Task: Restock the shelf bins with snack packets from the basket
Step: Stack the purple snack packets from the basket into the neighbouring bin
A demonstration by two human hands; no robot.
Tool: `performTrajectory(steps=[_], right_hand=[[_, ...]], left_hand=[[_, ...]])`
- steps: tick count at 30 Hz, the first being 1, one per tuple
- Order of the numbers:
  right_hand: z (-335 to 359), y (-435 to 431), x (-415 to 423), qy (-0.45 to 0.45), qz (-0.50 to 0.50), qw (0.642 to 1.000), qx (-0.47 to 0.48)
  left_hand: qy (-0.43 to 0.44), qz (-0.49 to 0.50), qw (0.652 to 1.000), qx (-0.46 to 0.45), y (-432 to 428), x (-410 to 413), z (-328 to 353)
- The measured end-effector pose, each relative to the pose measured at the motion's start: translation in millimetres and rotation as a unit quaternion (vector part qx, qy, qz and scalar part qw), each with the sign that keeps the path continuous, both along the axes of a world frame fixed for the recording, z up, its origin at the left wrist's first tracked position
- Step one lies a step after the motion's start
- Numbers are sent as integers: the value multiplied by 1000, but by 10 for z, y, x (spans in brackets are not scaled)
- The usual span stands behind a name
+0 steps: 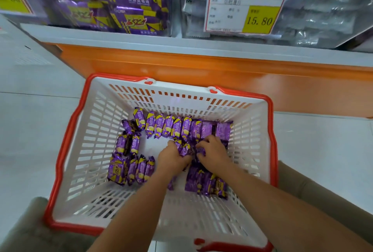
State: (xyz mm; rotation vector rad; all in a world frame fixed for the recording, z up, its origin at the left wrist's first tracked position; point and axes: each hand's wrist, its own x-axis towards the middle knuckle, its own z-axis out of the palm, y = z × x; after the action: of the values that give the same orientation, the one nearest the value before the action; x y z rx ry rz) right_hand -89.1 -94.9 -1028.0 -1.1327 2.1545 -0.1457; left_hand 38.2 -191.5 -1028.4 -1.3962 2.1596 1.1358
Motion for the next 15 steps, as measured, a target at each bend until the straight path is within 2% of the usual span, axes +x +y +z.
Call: performTrajectory(steps=[2,3,4,6,8,11,15], right_hand=[[84,-65,10,-53,-44,997,-16],[134,-110,14,-118,-85,989,-10],[193,-156,24,-198,-130,971,7],[312,-247,69,-343,-218,913,31],[431,-331,116,-420,-262,868,41],[610,-427,154,-484,-258,835,37],[801,-520,145,-467,-211,859,8]], left_hand=[[22,62,996,64,-119,36,39],[40,92,991,93,-178,57,53],[59,119,984,121,-238,82,70],[99,155,969,162,-328,123,183],[142,200,945,216,-375,154,332],[199,243,906,283,-407,225,564],[204,235,904,293,-492,289,904]])
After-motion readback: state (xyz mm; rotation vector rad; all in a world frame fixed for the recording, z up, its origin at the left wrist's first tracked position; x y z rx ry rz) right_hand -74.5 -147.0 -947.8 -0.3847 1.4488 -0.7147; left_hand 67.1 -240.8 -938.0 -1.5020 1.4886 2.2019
